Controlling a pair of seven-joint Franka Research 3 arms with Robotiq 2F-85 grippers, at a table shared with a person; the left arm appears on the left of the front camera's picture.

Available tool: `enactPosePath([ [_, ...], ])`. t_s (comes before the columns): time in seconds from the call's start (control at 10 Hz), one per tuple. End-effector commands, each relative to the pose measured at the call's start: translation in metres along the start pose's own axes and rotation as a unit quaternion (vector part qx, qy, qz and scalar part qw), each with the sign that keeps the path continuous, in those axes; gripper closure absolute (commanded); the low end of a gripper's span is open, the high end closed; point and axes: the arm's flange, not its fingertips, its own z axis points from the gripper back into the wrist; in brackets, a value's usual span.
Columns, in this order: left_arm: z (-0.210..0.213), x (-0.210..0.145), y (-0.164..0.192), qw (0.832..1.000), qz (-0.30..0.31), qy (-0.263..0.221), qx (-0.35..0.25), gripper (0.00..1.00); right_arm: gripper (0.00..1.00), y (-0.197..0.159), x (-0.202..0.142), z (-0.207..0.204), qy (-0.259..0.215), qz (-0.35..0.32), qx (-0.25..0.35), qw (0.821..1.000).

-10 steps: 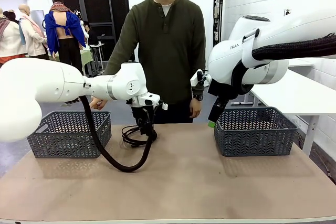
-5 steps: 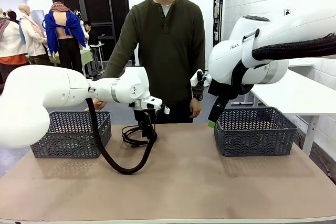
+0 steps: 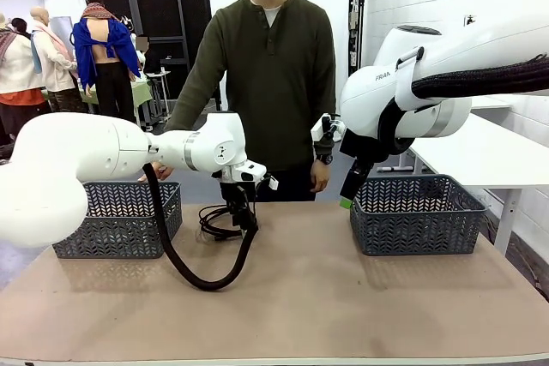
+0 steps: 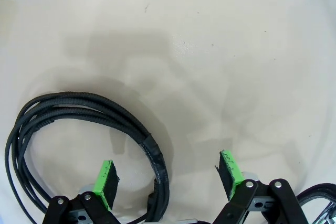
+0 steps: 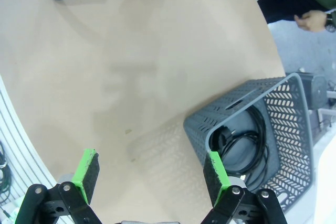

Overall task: Organize the cables according to human instructions.
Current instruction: Pick up a bundle of cables and place it in the basket indicated by the human.

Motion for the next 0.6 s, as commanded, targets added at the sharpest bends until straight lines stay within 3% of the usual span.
enactPosePath([
  [0.0,0.0017,0.0145,0.0111,1.0,-0.01,0.016,0.009,0.0,0.0,-0.0005,-0.0009,-0.0002,0.006,0.0,-0.002,1.0],
  [0.2,0.0004,0.0171,0.0131,1.0,-0.011,0.022,0.013,0.0,0.0,-0.0005,-0.0009,-0.0002,0.006,0.0,-0.002,1.0],
  [0.5,0.0038,0.0188,0.0149,1.0,-0.006,0.02,0.016,0.54,0.0,-0.0005,-0.0009,-0.0002,0.006,0.0,-0.002,1.0],
])
